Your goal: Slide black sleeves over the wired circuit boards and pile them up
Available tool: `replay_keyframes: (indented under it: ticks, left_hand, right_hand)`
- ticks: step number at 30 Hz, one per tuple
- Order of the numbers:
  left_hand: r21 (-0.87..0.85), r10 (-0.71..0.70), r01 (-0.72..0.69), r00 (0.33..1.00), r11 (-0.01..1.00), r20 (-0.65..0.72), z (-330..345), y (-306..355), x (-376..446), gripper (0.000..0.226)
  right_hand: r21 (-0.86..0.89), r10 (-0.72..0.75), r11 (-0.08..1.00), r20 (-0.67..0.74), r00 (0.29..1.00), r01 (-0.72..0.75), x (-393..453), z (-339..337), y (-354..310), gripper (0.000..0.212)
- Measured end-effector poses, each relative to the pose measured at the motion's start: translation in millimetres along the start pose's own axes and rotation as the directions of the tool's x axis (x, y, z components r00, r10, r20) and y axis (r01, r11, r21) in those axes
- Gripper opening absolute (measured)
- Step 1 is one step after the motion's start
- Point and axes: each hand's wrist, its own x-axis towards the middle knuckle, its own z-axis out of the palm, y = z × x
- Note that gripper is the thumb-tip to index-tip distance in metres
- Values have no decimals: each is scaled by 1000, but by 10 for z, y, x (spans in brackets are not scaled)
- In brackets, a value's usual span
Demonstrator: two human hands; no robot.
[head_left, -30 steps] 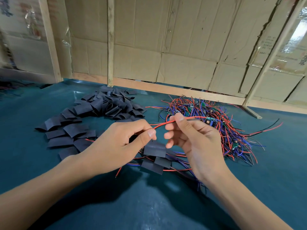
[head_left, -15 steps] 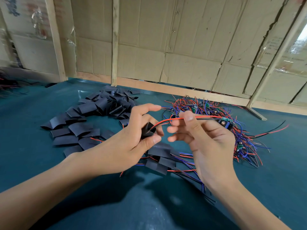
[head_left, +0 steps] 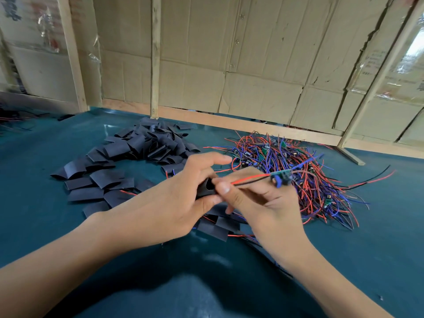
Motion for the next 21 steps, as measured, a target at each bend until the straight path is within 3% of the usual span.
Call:
replay_keyframes:
  ticks: [6, 9, 12, 17, 21]
  left_hand:
    - [86, -36, 35, 999, 996, 5, -21, 15, -2, 70]
    - [61, -39, 38, 999, 997, 4, -17, 23, 8, 86]
    - [16, -53, 53, 999, 998, -3, -24, 22, 6, 99]
    - [-111, -110, 108, 994, 988, -6, 14, 35, -19, 97]
    - [-57, -101, 96, 990, 994, -94, 99, 57, -21, 101]
  right_hand:
    - [71, 184, 980, 68, 981, -188, -29, 58, 68, 22]
    - [46, 184, 981, 72, 980, -187, -30, 89, 58, 19]
    - [67, 224, 971, 63, 973, -228, -26, 120, 59, 32]
    - [109, 214, 967, 146, 966, -230, -3, 60, 51, 52]
    - [127, 215, 961, 219, 952, -246, 19, -39, 26, 47]
